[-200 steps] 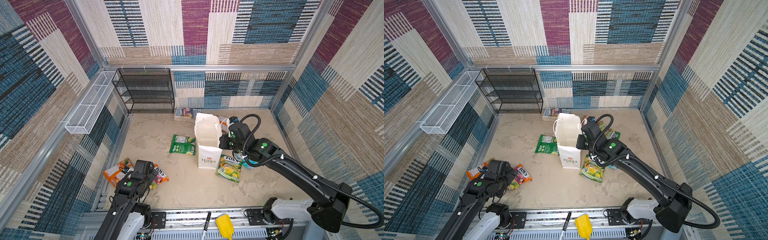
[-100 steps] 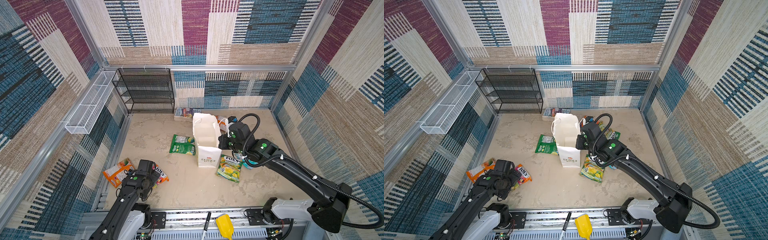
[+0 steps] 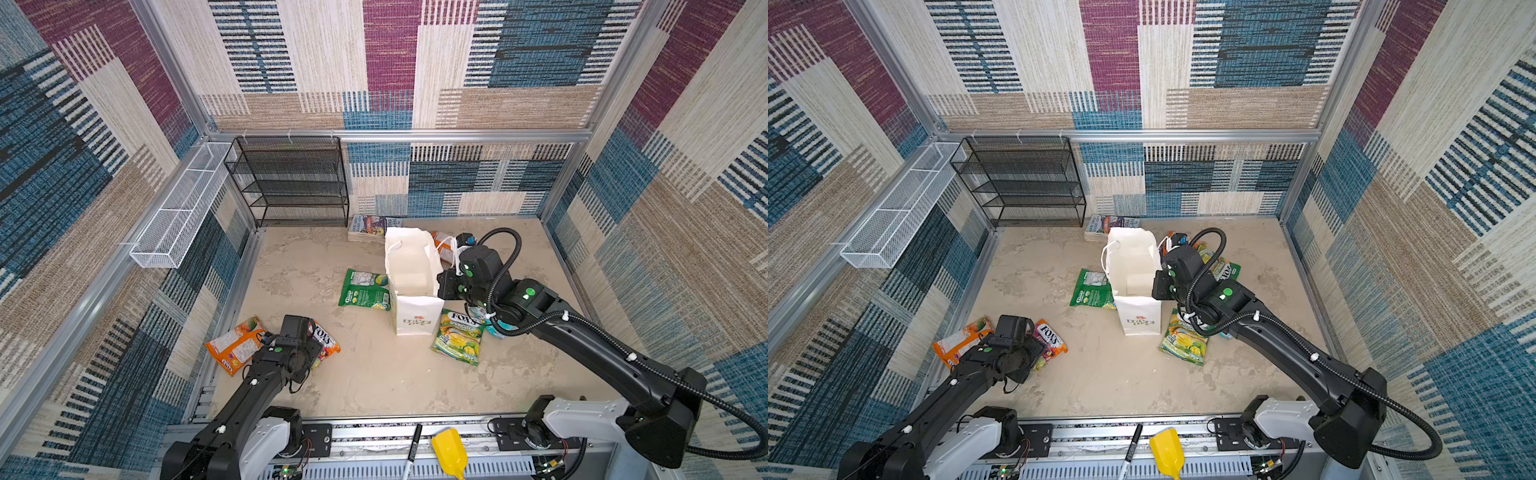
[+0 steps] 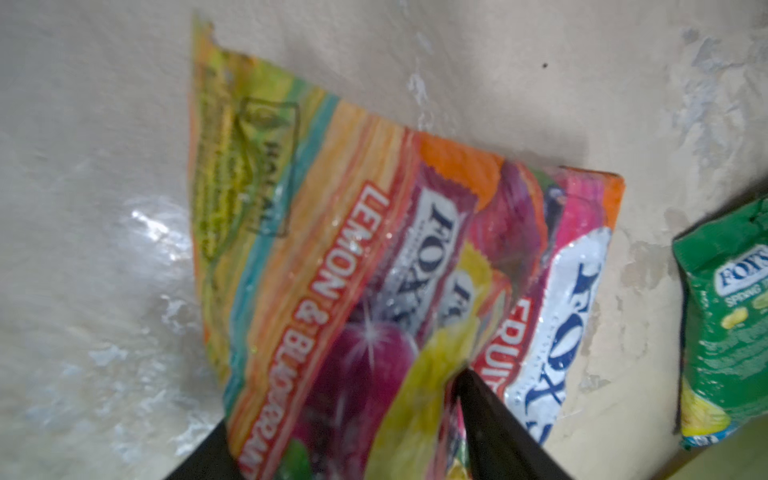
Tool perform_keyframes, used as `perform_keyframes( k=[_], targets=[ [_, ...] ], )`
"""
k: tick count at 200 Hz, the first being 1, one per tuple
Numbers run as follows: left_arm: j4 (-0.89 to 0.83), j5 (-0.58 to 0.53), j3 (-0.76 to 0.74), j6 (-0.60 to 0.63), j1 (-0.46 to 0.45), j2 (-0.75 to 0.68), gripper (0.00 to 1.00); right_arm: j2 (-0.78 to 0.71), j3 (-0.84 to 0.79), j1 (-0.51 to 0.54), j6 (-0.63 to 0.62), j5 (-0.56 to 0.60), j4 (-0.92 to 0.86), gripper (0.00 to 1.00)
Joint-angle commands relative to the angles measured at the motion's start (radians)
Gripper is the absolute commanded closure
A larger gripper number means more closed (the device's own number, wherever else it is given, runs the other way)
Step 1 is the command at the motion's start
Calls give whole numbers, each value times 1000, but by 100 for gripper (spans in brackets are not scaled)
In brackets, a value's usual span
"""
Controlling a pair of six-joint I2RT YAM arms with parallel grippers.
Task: Place the snacks into the paper bag
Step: 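Grasp the Fox's Fruits candy bag with the left gripper and lift it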
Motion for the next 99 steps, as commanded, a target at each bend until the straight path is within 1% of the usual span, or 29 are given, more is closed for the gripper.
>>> perform_keyframes(
  k=[1, 11, 51, 68, 78, 99],
  targets=[
    [-3, 38, -6, 0, 0, -3, 40, -3, -5, 1, 2, -12, 41, 100],
    [1, 39, -8, 0, 1, -6, 43, 0, -2, 1, 7, -14, 39, 100],
    [1, 59, 8, 21, 2, -24, 65, -4, -10, 1, 23, -30, 46, 100],
    [-32, 64, 42, 41, 2, -37, 74, -4, -3, 1, 26, -35, 44, 100],
    [-69, 62, 72, 43, 3, -50, 77, -3, 3, 0, 27, -37, 40, 100],
    [-94, 80, 134, 81, 6, -80, 89, 2, 13, 1, 28, -36, 30, 100]
  ],
)
